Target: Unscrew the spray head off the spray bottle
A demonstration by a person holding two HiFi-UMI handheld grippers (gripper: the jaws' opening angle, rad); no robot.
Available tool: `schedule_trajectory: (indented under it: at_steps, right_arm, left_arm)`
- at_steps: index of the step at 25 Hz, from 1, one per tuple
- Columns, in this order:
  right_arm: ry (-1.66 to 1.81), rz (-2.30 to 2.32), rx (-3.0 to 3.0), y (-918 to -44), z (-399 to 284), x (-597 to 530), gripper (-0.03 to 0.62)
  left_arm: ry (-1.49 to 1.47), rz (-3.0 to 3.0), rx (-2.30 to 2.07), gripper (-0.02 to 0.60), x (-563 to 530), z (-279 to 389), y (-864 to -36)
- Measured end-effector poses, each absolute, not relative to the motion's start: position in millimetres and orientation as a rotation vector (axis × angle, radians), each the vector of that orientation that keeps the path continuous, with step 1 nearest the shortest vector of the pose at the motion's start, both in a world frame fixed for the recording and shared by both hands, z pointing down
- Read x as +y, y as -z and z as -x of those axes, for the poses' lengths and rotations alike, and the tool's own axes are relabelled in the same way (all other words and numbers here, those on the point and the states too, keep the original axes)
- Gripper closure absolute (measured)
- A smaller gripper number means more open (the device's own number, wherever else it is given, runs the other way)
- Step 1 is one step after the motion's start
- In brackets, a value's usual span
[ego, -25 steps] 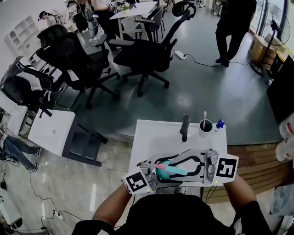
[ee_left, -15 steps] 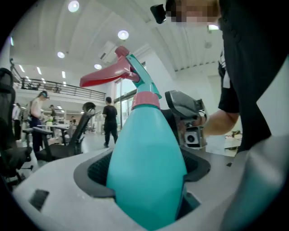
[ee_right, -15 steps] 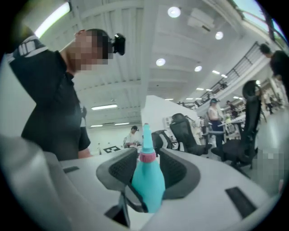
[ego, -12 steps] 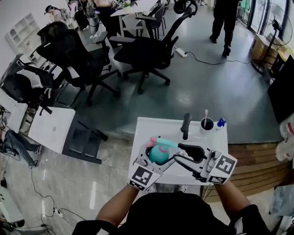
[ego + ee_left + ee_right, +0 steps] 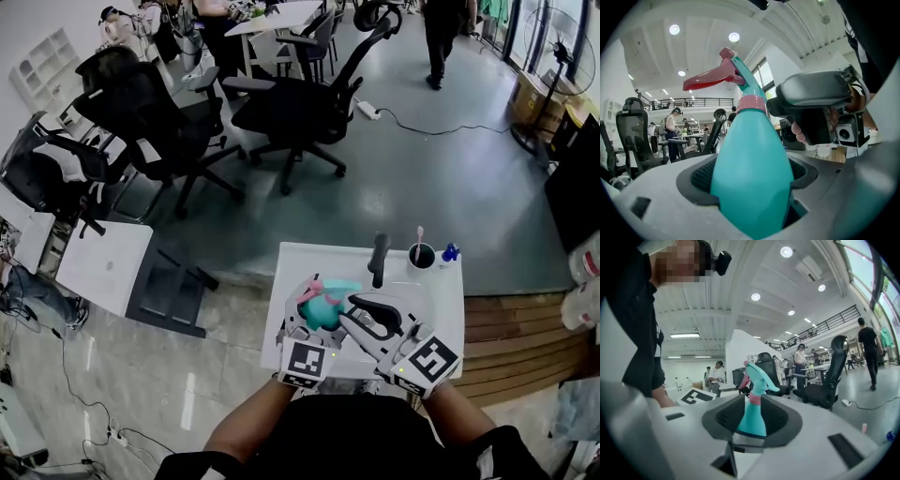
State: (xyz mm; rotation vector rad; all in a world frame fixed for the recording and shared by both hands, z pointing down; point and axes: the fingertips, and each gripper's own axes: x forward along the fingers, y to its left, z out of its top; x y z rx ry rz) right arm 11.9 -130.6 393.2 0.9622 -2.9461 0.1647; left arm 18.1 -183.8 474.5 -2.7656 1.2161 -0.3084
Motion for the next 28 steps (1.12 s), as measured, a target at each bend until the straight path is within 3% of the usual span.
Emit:
schedule_trajectory:
  at_steps: [3,12,28]
  right_arm:
    - [-0.170,-1.009,-2.922,-397.3,-13.3,-136.5,0.505]
    - [-0.250,-1.038,-2.929,-393.9,-8.1,-142.0,0.422]
    - [-0.153,-0.783,-2.994,-389.6,-5.3,-138.3,0.459]
  left_arm:
    - [0.308,2.753,1.210,0.156,-183.1,-21.7,-473.1]
    - [0.337,2.739,1.180,0.156,-174.3,-35.0,-482.2]
    - [0.209,2.890,0.968,0.156,-163.9,-46.1,-469.9]
